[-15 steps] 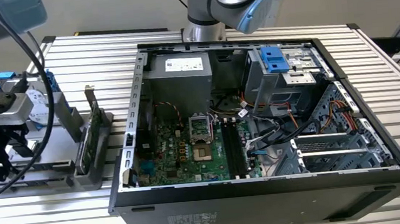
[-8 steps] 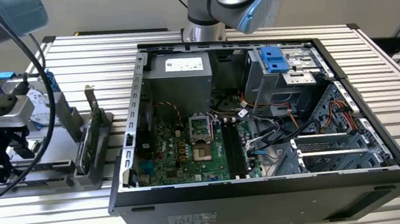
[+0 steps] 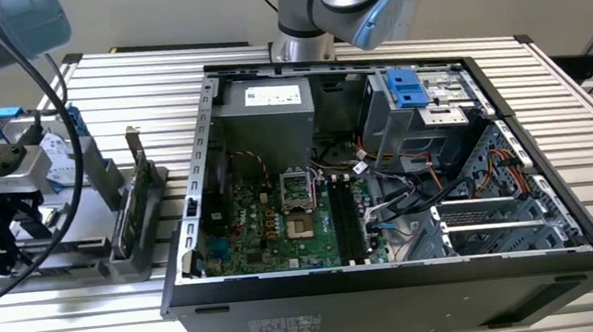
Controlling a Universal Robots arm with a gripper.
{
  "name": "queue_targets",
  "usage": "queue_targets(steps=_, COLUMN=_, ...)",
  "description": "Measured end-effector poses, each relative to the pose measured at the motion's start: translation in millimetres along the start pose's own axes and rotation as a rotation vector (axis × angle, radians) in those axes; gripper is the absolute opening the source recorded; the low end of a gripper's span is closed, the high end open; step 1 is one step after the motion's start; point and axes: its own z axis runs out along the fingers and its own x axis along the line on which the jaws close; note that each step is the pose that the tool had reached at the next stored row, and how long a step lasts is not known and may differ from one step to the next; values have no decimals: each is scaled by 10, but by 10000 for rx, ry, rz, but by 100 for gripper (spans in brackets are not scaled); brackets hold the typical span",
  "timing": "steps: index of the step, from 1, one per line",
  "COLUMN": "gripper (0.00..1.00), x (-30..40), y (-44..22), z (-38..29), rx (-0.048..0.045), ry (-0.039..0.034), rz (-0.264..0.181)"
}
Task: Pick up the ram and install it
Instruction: 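Pick up the ram and move it above insertion slot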
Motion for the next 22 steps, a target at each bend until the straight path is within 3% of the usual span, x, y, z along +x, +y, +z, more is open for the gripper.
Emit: queue_targets(steps=22, gripper=100, x=-20, y=0, z=47, rx=3, ry=-1, rz=-27)
